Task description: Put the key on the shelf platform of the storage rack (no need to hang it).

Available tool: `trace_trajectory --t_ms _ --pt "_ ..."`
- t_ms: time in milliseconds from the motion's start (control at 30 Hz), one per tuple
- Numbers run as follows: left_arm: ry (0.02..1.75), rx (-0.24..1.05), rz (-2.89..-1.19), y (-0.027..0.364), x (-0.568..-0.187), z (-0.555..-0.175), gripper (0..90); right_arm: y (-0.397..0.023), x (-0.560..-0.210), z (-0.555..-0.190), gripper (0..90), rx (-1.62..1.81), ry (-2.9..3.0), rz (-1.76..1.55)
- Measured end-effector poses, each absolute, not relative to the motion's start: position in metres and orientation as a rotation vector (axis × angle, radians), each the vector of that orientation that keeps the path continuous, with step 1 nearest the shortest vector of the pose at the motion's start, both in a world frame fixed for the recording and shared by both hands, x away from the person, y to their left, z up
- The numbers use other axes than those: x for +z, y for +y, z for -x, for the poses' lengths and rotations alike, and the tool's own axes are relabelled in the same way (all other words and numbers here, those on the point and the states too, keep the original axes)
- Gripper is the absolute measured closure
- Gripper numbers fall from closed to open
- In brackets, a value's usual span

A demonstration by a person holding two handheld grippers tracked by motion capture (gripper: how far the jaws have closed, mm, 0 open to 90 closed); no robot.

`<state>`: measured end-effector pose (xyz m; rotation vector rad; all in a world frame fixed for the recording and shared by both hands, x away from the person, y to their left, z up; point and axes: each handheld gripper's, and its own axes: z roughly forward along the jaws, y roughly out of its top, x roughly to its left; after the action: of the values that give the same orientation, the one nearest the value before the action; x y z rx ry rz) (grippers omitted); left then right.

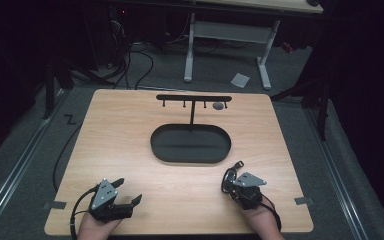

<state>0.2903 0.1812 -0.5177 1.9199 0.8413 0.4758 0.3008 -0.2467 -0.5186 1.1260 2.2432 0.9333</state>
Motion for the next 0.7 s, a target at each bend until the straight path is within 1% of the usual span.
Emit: trace_trajectory --t_ms 100,133,200,300,433,567,667,700 --pt "0.826 0.462 -1.921 0.176 -0.517 -0.295 17.0 -0.258 -0.518 -0.295 88.2 0.92 2.225 -1.15" --pt "0.817 0.457 -1.921 0.174 -0.517 -0.297 17.0 -0.267 -0.518 -0.291 88.5 0.913 2.206 -1.172" --pt "0.812 0.456 -1.922 0.172 -0.517 -0.298 17.0 -0.271 -0.518 -0.29 88.7 0.911 2.198 -1.182" --pt "0.798 0.447 -1.926 0.168 -0.517 -0.301 17.1 -0.293 -0.516 -0.287 88.7 0.899 2.146 -1.246" --pt "0.792 0.443 -1.925 0.166 -0.517 -0.303 17.0 -0.305 -0.516 -0.287 88.6 0.892 2.113 -1.28" --pt "0.792 0.445 -1.928 0.167 -0.517 -0.303 17.0 -0.307 -0.515 -0.287 88.0 0.896 2.104 -1.292" --pt "0.799 0.449 -1.92 0.169 -0.517 -0.301 17.0 -0.309 -0.511 -0.288 86.3 0.914 2.082 -1.293" --pt "0.803 0.451 -1.92 0.17 -0.517 -0.301 17.0 -0.31 -0.51 -0.288 84.1 0.915 2.08 -1.287"
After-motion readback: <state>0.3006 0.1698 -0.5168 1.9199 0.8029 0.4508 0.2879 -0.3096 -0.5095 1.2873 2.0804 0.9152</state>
